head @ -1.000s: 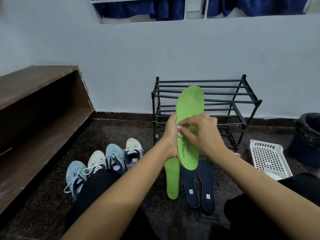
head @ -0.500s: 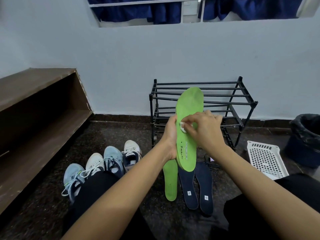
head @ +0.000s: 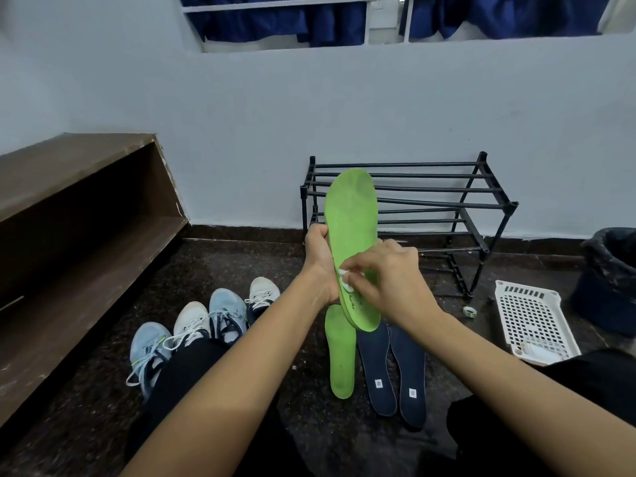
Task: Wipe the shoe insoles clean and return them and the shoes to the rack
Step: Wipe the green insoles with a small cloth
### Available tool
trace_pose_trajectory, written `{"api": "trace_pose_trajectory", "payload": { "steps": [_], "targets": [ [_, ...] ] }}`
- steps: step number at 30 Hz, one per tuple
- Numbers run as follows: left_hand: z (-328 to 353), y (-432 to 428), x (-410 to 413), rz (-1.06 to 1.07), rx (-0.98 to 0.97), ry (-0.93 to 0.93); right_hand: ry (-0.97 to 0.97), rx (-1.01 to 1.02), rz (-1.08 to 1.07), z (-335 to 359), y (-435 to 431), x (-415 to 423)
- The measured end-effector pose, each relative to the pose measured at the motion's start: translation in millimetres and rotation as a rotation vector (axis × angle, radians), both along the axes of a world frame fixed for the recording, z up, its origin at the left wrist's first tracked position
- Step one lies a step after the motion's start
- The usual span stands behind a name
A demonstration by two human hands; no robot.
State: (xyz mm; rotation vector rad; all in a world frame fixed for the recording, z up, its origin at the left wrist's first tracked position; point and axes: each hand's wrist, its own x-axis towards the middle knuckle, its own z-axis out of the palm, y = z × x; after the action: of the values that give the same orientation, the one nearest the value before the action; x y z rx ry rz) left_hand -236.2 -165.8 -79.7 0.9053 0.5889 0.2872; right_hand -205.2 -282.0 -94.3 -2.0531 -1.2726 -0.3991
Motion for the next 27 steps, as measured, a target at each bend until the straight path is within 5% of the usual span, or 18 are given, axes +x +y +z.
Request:
{"api": "trace_pose_trajectory", "payload": {
  "steps": [12, 22, 27],
  "targets": [
    [-6, -20, 0, -0.147, 0.087, 0.041, -0.005, -0.031, -0.269, 8, 3, 29],
    [-1, -1, -5, -0.047, 0.008, 0.013, -0.014, 0.017, -0.044, -3, 5, -6],
    [0, -2, -7, -0.033, 0.021, 0.010, -0.110, -0.023, -0.127, -5, 6, 2]
  ]
}}
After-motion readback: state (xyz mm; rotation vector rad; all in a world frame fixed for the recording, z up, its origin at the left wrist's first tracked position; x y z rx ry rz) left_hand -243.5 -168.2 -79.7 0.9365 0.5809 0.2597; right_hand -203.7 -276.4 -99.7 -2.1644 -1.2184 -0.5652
